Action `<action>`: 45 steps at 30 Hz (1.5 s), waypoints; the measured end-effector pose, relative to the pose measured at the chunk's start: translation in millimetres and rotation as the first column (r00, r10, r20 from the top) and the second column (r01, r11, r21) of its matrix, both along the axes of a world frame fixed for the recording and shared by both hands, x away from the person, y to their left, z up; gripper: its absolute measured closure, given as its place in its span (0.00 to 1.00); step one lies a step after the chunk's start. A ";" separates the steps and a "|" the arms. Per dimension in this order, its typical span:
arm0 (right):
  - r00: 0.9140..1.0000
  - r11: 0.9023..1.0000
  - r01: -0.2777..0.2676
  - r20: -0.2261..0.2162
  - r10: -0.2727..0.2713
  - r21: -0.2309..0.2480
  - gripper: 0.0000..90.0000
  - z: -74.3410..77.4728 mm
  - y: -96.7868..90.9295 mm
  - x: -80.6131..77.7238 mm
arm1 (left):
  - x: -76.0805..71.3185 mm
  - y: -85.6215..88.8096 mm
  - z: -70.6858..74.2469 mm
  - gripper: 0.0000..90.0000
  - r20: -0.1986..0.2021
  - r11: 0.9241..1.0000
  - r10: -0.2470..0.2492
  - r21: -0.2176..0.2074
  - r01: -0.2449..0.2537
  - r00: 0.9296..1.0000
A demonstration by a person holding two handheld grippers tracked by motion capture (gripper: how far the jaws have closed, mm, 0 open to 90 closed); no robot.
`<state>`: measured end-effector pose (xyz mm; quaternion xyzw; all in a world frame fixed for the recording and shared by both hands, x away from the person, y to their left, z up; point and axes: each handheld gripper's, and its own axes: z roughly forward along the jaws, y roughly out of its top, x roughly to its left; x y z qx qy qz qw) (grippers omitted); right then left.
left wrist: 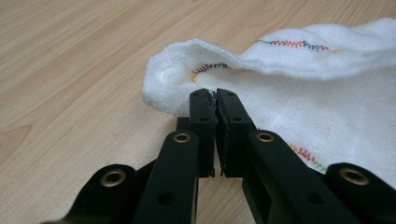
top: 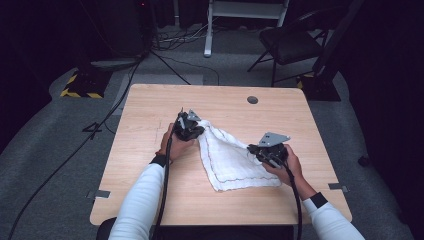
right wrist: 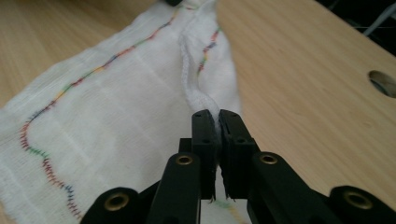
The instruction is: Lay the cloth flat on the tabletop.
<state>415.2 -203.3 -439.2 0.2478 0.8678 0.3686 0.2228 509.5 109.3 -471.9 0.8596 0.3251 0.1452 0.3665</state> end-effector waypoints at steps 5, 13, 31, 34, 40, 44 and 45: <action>0.995 0.997 0.075 0.064 -0.077 0.024 0.95 10.2 -18.7 9.4 | -2.9 -1.4 8.5 0.95 0.019 1.000 -0.005 -0.015 0.005 1.000; 0.983 0.986 0.144 0.100 -0.152 0.079 0.96 24.6 -41.0 17.1 | -12.6 4.5 26.9 0.95 0.058 0.999 -0.013 -0.041 0.015 0.998; 0.970 0.977 0.161 0.158 -0.182 0.139 0.96 68.7 -45.8 25.0 | -29.8 20.2 71.2 0.95 0.150 0.999 -0.021 -0.033 0.026 0.988; 0.968 0.978 0.172 0.165 -0.190 0.118 0.96 73.4 -41.4 34.3 | -17.2 14.7 69.2 0.95 0.148 1.000 -0.006 -0.010 0.008 0.989; 0.962 0.973 0.218 0.151 -0.227 0.076 0.96 64.8 -33.3 71.6 | 8.0 -5.3 53.1 0.95 0.144 0.999 0.028 0.032 -0.033 0.989; 0.957 0.964 0.261 0.124 -0.264 0.043 0.96 49.4 -30.4 98.7 | 19.5 -16.8 40.1 0.95 0.142 0.996 0.052 0.067 -0.062 0.988; 0.956 0.963 0.267 0.112 -0.270 0.035 0.96 46.3 -30.1 102.7 | 21.3 -17.6 38.3 0.95 0.137 0.995 0.059 0.068 -0.069 0.989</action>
